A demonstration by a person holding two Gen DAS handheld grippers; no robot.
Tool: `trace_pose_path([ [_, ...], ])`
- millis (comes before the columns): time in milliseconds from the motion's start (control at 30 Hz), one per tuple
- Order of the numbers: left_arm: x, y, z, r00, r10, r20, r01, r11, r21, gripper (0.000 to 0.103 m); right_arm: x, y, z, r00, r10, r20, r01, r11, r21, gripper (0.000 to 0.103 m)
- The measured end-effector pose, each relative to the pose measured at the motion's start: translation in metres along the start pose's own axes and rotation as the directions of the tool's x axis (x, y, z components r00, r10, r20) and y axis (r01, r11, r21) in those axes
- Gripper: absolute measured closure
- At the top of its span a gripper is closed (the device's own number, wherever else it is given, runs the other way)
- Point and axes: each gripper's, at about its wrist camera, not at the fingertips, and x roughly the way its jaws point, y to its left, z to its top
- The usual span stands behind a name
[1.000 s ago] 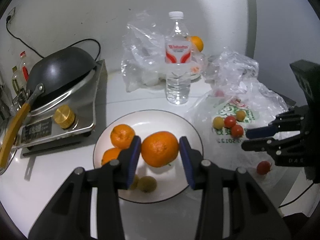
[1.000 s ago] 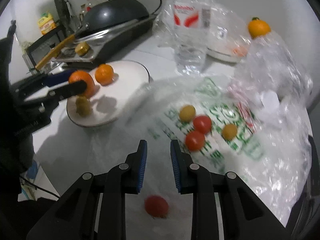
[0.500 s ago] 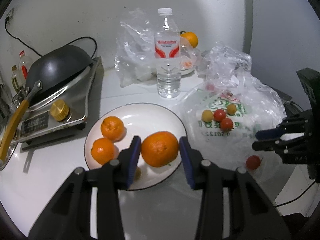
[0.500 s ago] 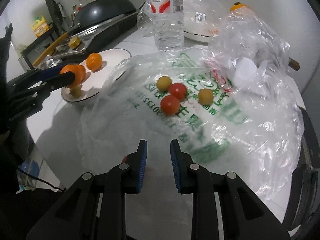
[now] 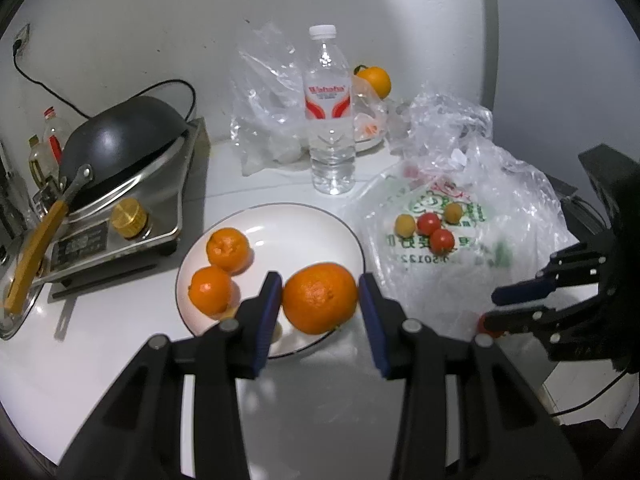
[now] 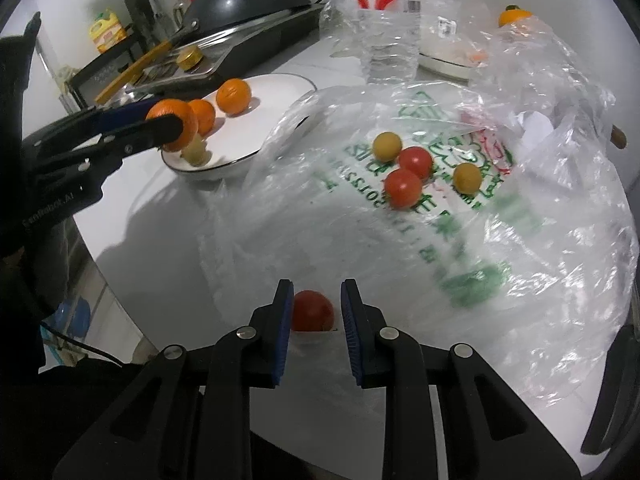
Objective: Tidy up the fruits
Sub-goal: 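Carry the tomato toward the plate with the right gripper while the left gripper releases the orange onto it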
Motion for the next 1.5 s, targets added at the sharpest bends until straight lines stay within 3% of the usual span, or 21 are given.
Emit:
trace_pose_path([
  [233,-0.009,0.003,-0.002,1.000,0.006,0.011,-0.006,1.000,0.004,0.062,0.007,0.005,-0.004,1.000,-0.019,-0.024,0.019,1.000,-0.005,0.076],
  [767,-0.011,0.012,0.005,0.999,0.016,0.034,-0.017,1.000,0.014,0.062,-0.020,0.008,0.038,0.990,-0.039,0.133,0.043,0.999,-0.029,0.076],
  [1500,0.057,0.035,0.044,0.999,0.030,0.018,-0.032,0.996,0.078,0.062,0.007,0.005,0.120,0.978,0.035,0.204,-0.018,0.996,-0.084,0.076],
])
